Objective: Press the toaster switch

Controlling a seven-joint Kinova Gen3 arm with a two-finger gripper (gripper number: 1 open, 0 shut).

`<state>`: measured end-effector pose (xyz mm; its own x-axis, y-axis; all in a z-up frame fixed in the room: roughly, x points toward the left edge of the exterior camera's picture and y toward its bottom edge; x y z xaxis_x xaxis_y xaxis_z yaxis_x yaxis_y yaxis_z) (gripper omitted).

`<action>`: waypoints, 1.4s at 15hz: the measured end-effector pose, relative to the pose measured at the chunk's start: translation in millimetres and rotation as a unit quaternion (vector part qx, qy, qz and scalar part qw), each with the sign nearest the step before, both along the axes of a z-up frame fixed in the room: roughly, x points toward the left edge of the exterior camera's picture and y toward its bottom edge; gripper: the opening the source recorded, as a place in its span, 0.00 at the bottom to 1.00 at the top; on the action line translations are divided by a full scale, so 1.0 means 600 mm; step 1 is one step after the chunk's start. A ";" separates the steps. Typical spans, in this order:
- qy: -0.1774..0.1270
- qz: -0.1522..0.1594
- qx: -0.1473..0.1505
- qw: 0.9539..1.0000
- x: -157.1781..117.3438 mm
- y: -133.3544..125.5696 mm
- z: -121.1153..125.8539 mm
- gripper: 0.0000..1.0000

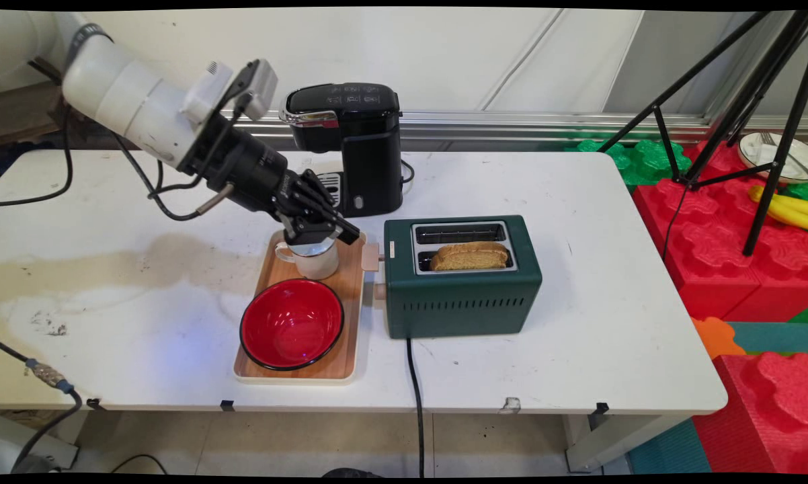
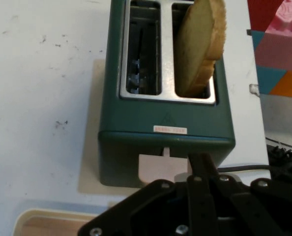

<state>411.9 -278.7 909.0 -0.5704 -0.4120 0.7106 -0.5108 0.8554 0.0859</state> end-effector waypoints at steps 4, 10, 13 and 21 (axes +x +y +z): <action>-0.008 0.004 0.003 1.000 -0.009 -0.010 -0.015 0.00; -0.017 0.008 0.006 1.000 -0.023 -0.024 -0.040 0.00; -0.021 0.007 0.008 1.000 -0.030 -0.030 -0.053 0.00; -0.032 0.000 0.010 0.999 -0.049 -0.040 -0.092 0.00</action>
